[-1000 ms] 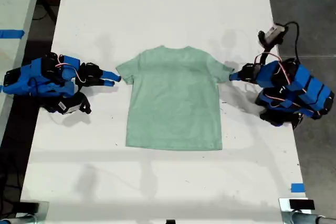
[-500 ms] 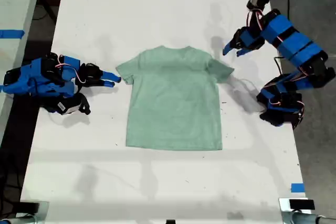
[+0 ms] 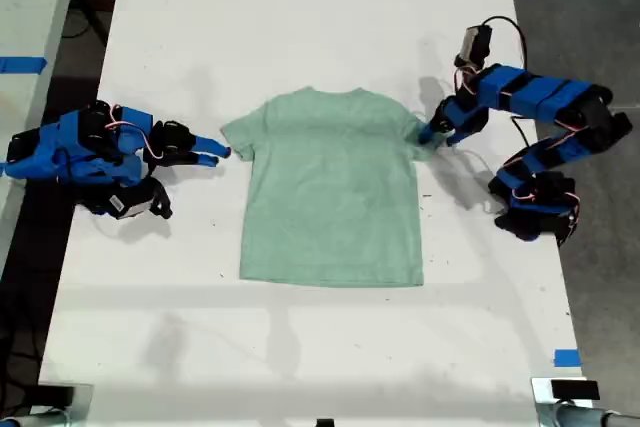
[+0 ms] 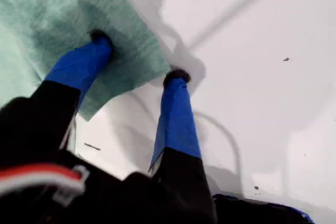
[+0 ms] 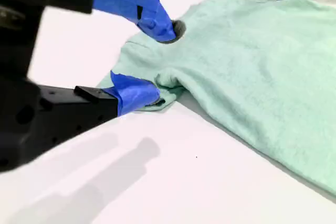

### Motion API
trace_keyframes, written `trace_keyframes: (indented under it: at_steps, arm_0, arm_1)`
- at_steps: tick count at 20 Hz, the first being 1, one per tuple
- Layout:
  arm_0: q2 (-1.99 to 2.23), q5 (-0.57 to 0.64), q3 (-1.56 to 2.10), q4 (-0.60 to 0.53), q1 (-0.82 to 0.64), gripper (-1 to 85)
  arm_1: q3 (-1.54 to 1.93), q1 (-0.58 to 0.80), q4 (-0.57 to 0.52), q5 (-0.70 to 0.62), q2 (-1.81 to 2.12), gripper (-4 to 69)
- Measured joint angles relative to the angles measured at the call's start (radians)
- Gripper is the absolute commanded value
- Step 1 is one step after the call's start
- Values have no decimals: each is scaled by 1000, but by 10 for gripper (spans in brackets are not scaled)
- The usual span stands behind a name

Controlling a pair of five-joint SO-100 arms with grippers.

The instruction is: Fold t shirt

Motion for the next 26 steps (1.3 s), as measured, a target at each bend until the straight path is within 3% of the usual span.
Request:
trace_keyframes:
  at_steps: [1,6,10,14,18,22,25,26]
  arm_0:
    - [0,0,0,0,0,153]
    - [0,0,0,0,0,153]
    - [0,0,0,0,2,153]
    - [0,0,0,0,6,153]
    - [0,0,0,0,6,153]
    - [0,0,0,0,6,153]
    - [0,0,0,0,9,153]
    - [0,0,0,0,12,153]
  arm_1:
    - [6,-2,-25,-2,-8,2]
    - [-26,-18,-51,6,-15,2]
    - [-201,-44,158,-2,87,2]
    - [-476,-247,272,2,100,2]
    - [-649,-482,265,46,-64,2]
    - [-759,-637,186,86,-328,4]
    - [-830,-703,117,97,-545,373]
    - [-868,-715,112,97,-620,427]
